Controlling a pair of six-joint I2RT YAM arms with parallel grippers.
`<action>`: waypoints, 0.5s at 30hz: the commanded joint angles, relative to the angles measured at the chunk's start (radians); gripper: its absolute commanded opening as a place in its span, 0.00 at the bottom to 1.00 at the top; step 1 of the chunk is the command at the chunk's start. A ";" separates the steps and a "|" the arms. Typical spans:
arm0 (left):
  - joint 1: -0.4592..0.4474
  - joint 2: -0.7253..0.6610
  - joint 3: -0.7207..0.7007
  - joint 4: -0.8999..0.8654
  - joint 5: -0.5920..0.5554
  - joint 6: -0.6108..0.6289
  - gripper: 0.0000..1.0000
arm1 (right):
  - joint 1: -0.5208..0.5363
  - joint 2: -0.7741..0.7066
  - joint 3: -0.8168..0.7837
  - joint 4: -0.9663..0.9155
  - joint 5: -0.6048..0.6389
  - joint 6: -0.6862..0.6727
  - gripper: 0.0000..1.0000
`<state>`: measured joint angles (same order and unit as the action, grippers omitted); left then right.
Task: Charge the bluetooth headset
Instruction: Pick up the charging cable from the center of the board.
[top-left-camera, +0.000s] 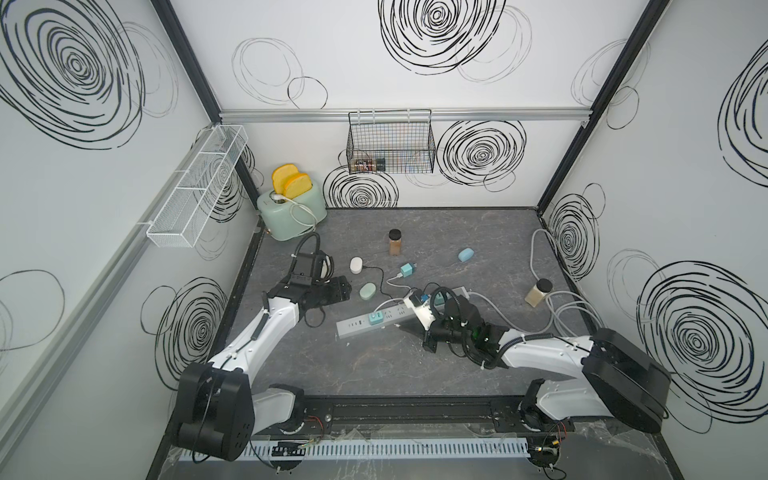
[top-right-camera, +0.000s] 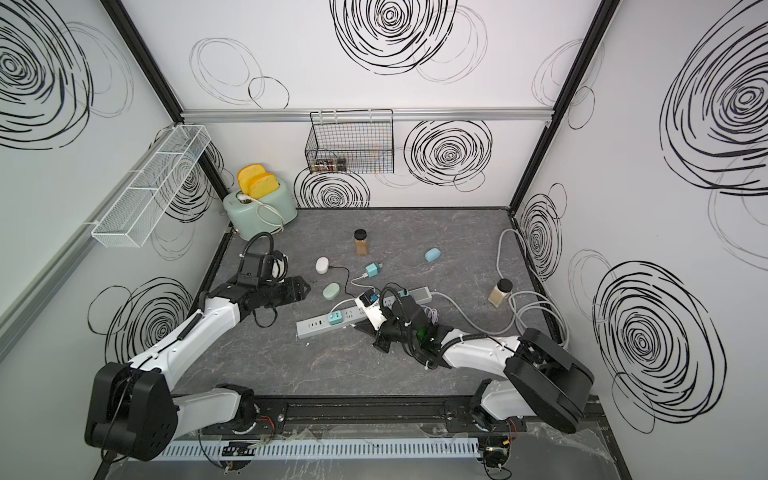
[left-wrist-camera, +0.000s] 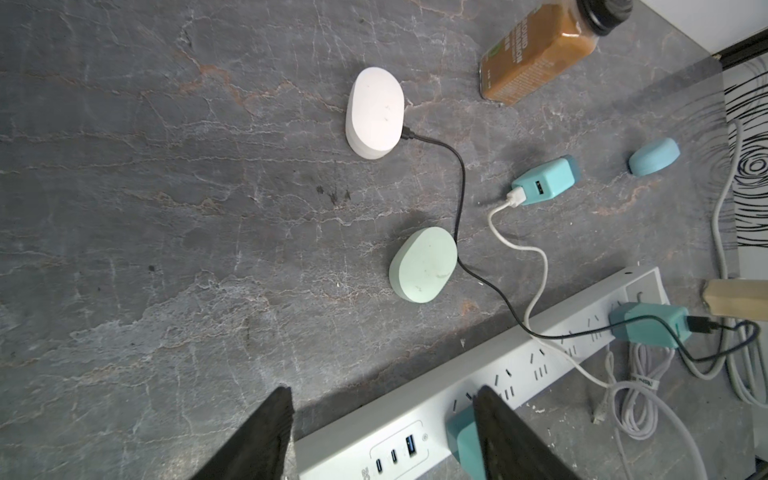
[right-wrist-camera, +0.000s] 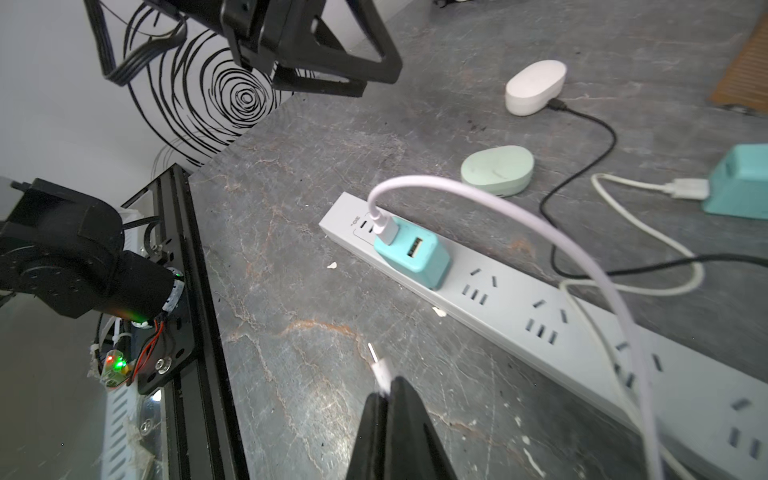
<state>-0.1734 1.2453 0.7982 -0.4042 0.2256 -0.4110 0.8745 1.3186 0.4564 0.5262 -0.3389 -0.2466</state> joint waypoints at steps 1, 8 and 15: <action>-0.018 0.008 0.053 -0.005 -0.030 0.040 0.72 | -0.042 -0.097 -0.036 0.006 -0.005 0.108 0.00; -0.052 0.233 0.221 -0.115 -0.107 0.131 0.69 | -0.121 -0.178 0.021 -0.108 0.011 0.208 0.00; -0.204 0.450 0.381 -0.166 -0.249 0.278 0.70 | -0.157 -0.203 -0.020 -0.083 -0.055 0.225 0.00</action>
<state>-0.3298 1.6627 1.1179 -0.5137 0.0605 -0.2604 0.7326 1.1339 0.4522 0.4473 -0.3481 -0.0502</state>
